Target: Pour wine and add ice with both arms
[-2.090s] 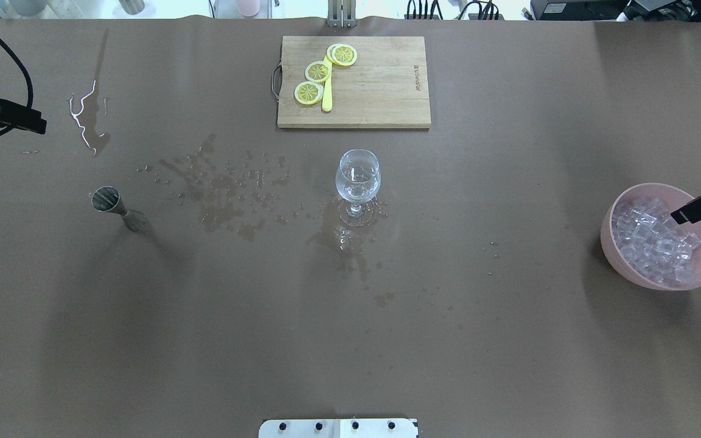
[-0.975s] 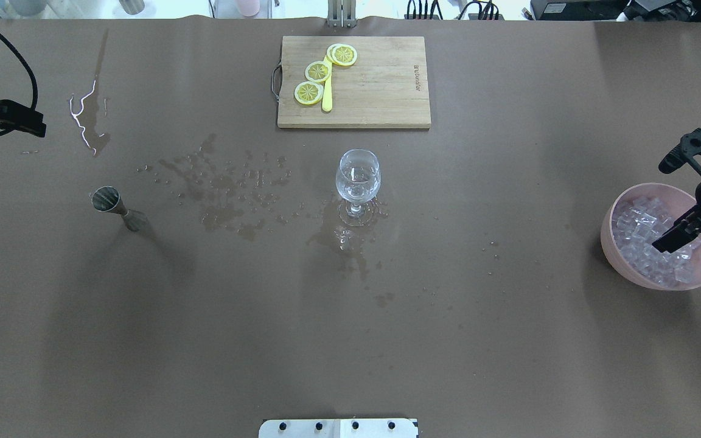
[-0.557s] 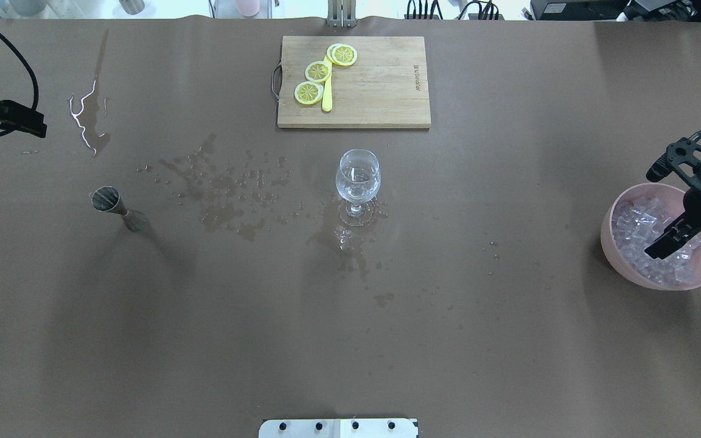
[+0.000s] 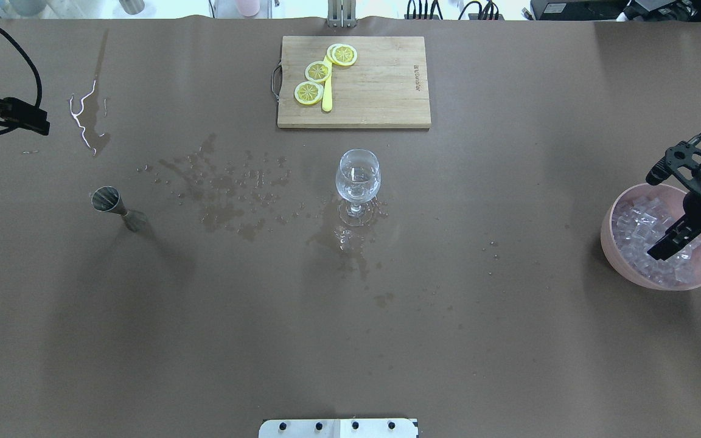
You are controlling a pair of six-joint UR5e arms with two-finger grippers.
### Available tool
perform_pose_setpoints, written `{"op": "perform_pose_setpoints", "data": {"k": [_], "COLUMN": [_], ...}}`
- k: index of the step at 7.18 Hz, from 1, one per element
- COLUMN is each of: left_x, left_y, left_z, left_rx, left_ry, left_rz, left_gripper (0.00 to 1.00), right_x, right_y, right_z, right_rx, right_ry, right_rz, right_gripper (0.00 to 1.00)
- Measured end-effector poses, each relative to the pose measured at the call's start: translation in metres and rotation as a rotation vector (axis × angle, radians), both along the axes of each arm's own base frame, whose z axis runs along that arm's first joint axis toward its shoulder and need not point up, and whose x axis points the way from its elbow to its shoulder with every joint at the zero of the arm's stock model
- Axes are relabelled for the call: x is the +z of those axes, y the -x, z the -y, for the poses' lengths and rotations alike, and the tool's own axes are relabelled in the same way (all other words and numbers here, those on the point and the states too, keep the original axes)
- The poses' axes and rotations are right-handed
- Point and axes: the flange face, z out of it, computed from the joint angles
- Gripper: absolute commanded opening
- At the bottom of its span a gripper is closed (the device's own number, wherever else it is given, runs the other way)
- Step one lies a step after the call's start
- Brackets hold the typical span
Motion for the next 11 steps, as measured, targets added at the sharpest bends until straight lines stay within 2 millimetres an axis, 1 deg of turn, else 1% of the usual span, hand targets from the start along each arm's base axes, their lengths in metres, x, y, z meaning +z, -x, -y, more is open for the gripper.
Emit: {"op": "perform_pose_setpoints", "data": {"k": [1,3,4,6,7,9,10,11], "left_x": [0.000,0.000,-0.001,-0.001,-0.001,-0.001,0.000,0.000], "left_y": [0.000,0.000,0.000,0.001,0.001,0.001,0.001,0.001], "left_z": [0.001,0.001,0.001,0.001,0.001,0.001,0.001,0.001], "left_rx": [0.000,-0.001,-0.001,-0.002,-0.002,-0.002,-0.002,-0.003], "left_ry": [0.000,0.000,-0.001,-0.002,-0.002,-0.001,0.000,0.000], "left_rz": [0.000,0.000,0.000,-0.001,-0.001,0.000,0.000,0.000], "left_gripper": [0.99,0.99,0.99,0.99,0.99,0.99,0.99,0.99], "right_x": [0.001,0.002,0.002,0.003,0.004,0.002,-0.002,-0.010], "right_y": [0.000,-0.001,-0.001,-0.001,-0.002,-0.003,-0.004,-0.006], "right_z": [0.000,0.001,0.001,0.000,0.000,0.001,0.002,0.003], "right_rx": [0.002,0.004,0.005,0.007,0.008,0.012,0.014,0.019], "right_ry": [-0.001,-0.005,-0.004,0.000,0.001,-0.019,-0.031,-0.043], "right_rz": [-0.004,-0.012,-0.013,-0.015,-0.016,-0.029,-0.030,-0.020], "right_gripper": [0.66,0.61,0.54,0.09,0.00,0.00,0.00,0.00]}}
